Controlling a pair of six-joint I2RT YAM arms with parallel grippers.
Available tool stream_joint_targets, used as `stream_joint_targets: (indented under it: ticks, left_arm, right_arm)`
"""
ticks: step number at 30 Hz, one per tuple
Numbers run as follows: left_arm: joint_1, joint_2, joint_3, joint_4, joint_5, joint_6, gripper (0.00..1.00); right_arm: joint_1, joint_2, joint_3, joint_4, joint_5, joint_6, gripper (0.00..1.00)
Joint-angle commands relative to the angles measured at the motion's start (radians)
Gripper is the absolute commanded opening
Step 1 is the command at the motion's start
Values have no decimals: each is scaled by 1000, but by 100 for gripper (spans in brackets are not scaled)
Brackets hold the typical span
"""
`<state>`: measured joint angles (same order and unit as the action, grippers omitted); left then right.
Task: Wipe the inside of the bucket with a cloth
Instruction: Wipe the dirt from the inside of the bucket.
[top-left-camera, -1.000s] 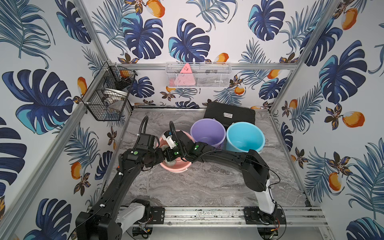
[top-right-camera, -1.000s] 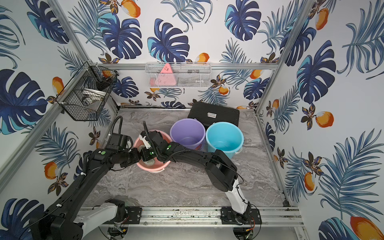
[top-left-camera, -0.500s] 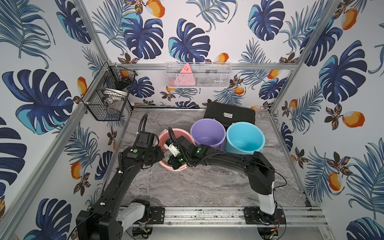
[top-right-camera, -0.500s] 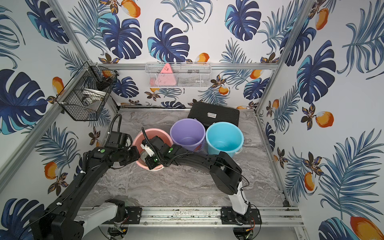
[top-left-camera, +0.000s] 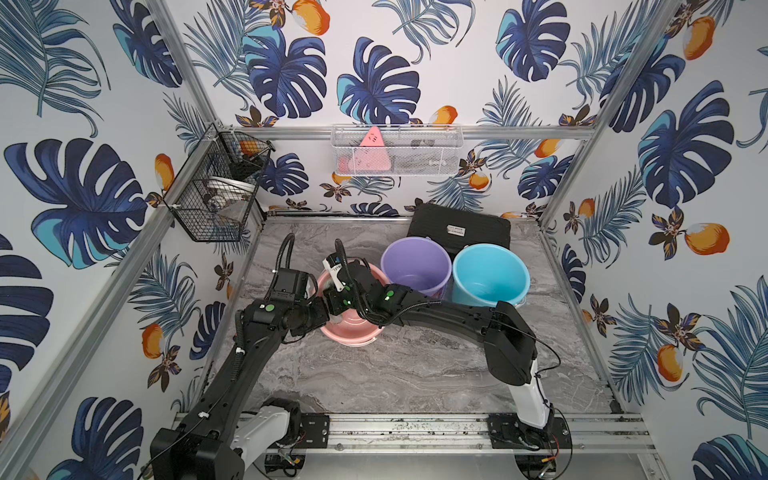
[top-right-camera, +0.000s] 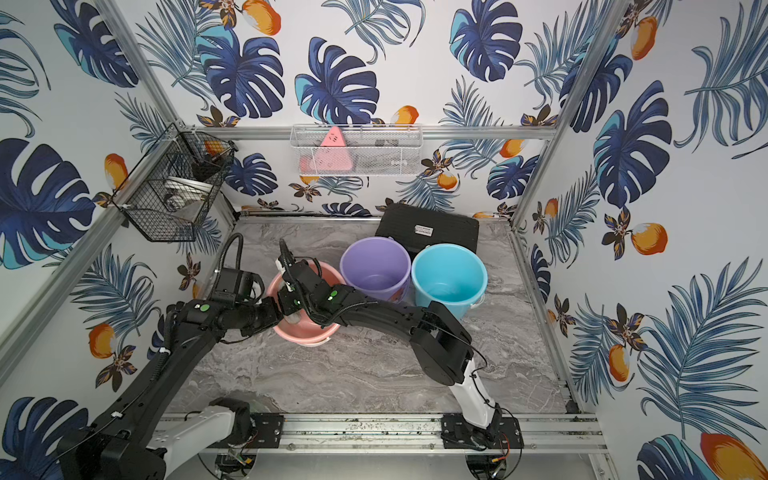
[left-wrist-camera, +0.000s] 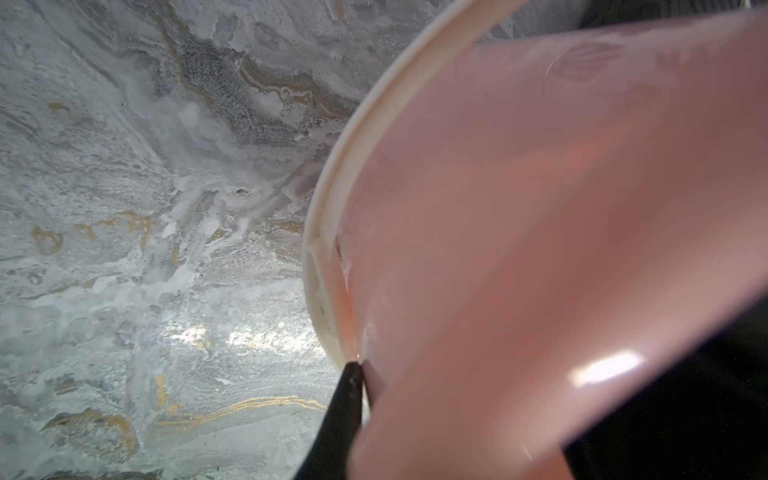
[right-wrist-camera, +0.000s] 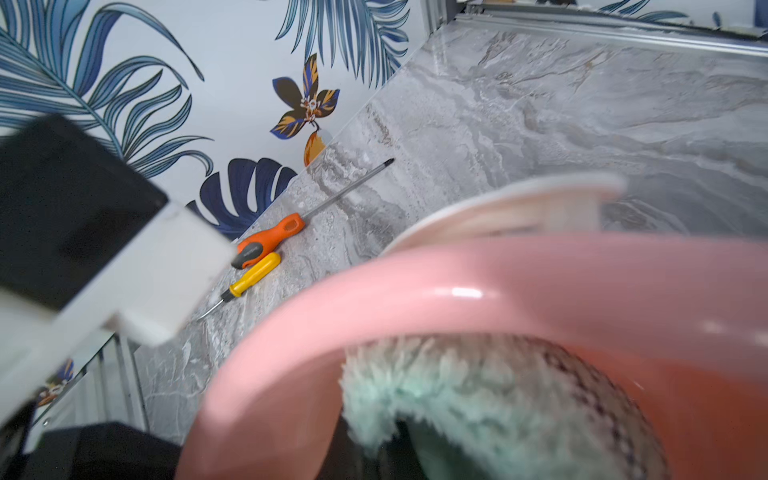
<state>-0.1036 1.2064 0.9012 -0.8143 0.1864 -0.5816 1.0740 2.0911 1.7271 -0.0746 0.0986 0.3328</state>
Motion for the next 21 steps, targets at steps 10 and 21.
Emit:
stream_joint_targets:
  ticks: [10,21]
  left_arm:
    - [2,32,43,-14,-60,-28,0]
    - [2,23,48,-26,-74,-28,0]
  right_arm:
    - [27,-93,-179,274,515,-94,0]
    - [37,-31,-66,180,307,-146,0]
